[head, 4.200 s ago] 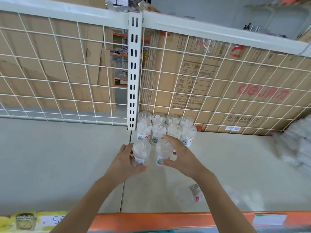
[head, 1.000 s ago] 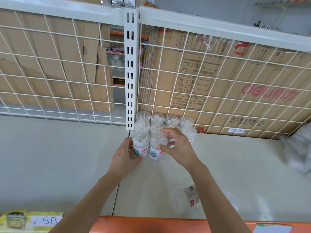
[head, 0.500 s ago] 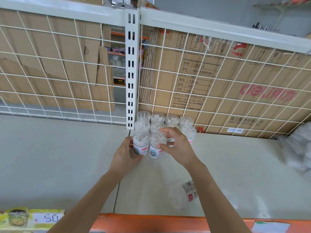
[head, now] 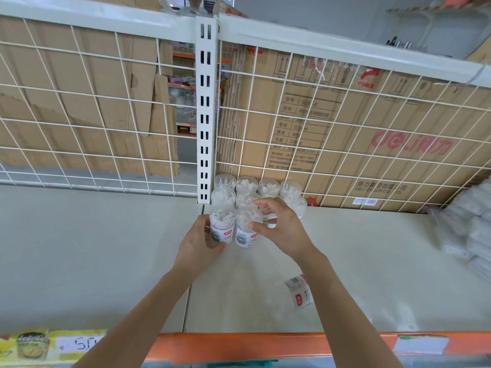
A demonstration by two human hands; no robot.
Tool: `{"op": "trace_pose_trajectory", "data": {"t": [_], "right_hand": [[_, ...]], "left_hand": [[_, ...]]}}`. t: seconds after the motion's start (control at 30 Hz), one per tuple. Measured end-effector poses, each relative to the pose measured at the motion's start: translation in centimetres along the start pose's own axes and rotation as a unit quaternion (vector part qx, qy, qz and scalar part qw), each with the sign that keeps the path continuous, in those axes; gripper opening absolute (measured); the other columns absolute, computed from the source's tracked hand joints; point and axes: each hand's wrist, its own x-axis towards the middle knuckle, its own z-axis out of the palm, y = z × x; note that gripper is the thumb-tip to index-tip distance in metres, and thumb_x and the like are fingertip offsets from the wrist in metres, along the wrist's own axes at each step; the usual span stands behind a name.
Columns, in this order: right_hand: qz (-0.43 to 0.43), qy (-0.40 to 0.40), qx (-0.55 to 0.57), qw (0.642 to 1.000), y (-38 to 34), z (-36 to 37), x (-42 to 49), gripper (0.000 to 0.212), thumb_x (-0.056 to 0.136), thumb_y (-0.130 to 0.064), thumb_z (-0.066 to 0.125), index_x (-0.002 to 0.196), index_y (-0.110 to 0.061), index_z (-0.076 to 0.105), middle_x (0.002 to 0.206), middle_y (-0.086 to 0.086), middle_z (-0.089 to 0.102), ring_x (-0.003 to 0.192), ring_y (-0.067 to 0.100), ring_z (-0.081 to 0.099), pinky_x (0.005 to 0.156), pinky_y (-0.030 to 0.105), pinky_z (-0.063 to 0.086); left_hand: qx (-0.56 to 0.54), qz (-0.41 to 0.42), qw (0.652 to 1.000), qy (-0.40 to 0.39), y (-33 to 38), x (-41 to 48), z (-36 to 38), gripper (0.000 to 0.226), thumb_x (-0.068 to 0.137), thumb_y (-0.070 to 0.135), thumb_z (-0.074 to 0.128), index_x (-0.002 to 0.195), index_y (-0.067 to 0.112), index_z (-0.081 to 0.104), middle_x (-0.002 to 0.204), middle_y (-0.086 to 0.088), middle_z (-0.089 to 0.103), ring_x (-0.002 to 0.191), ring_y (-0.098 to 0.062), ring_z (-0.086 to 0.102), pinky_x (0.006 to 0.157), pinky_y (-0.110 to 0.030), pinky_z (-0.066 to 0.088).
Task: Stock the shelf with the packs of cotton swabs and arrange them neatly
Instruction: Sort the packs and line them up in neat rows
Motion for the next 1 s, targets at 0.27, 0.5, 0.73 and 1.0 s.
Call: {"op": "trace_pose_trajectory", "data": {"t": [0.27,0.5,0.73,1.0], "right_hand": [[0.044,0.094,-0.017,0.994,-0.3,-3.6,-3.3,0.028,0.087,-0.026,0.064,0.114,-0.025,0.058,0.111,-0.007,0.059,0.097,0.007,0.058,0.082,0.024,0.048],[0.074,0.184,-0.050,0.979,0.7,-6.6,-9.4,0.020,0.088,-0.018,0.063,0.104,-0.028,0.060,0.101,-0.011,0.063,0.095,0.010,0.061,0.081,0.024,0.048],[0.128,0.223,-0.107,0.961,2.1,-7.1,-15.0,0.021,0.088,-0.019,0.063,0.108,-0.021,0.064,0.100,-0.012,0.061,0.094,0.001,0.055,0.080,0.004,0.037],[0.170,0.097,-0.093,0.976,4.1,-7.0,-18.6,0.055,0.074,-0.018,0.079,0.118,-0.036,0.052,0.108,-0.016,0.054,0.077,-0.008,0.052,0.067,0.003,0.038]], "left_hand": [[-0.023,-0.002,1.000,0.021,0.0,-1.1,-1.3,0.074,0.073,0.015,0.080,0.134,0.020,0.040,0.124,0.011,0.040,0.108,-0.009,0.047,0.085,-0.023,0.038],[-0.023,0.076,0.996,0.038,-0.1,-4.4,-2.8,0.031,0.082,0.005,0.069,0.096,0.029,0.055,0.099,0.008,0.061,0.094,0.006,0.054,0.083,-0.019,0.042],[-0.058,0.113,0.982,-0.140,2.6,-6.3,-0.5,0.019,0.079,0.038,0.054,0.098,0.034,0.056,0.105,0.027,0.060,0.100,0.007,0.055,0.080,-0.002,0.035],[-0.036,0.097,0.952,-0.289,5.4,-8.3,5.1,0.077,0.062,0.067,0.057,0.132,0.039,0.038,0.127,0.020,0.046,0.115,0.007,0.045,0.096,-0.016,0.037]]}}
